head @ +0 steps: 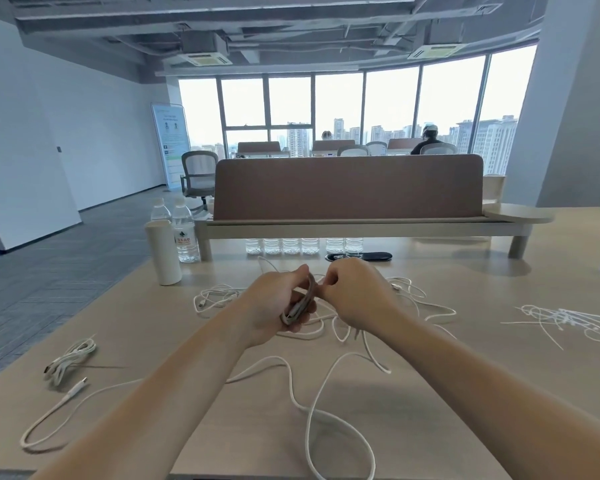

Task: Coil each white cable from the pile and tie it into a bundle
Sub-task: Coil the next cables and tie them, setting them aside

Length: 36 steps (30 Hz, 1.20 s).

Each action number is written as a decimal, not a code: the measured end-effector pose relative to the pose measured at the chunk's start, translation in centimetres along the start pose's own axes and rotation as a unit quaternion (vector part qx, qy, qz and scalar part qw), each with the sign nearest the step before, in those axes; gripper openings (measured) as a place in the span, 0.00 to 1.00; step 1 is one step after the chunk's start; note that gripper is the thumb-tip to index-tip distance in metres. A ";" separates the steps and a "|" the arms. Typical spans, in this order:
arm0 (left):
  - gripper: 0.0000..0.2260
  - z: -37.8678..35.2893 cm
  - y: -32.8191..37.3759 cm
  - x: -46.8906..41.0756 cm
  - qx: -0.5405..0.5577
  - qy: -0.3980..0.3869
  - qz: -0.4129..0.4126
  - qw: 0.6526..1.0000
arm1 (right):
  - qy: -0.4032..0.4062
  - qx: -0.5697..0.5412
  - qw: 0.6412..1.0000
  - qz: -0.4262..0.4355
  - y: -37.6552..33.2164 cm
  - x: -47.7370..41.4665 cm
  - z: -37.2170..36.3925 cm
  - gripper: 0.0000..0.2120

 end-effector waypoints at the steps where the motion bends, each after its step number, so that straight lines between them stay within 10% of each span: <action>1: 0.18 0.1 0.1 0.0 0.004 0.002 0.001 1.000 | -0.021 -0.021 1.000 -0.002 0.3 0.0 0.1 0.16; 10: 0.21 2.5 1.1 -0.7 0.066 0.029 -0.013 0.997 | -0.209 -0.252 0.940 -0.093 4.0 0.1 1.0 0.08; 23: 0.20 3.5 1.3 -0.7 0.087 0.087 -0.027 0.992 | -0.315 -0.255 0.909 -0.101 5.8 0.2 2.5 0.07; 33: 0.18 2.5 1.4 -0.8 0.102 0.070 -0.022 0.992 | -0.230 -0.315 0.919 -0.050 5.5 -0.4 1.4 0.05; 36: 0.19 3.0 1.6 -0.9 0.108 0.092 -0.031 0.989 | -0.187 -0.326 0.925 -0.065 6.3 -0.5 1.2 0.17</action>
Point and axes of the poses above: each hand's wrist, its own x-axis away from the middle knuckle, its own z-axis out of the back of the hand, y = z × x, the point moved 1 cm from there along -x, towards the middle knuckle, and after that the axes turned 10 degrees about x, right-handed, at the moved point
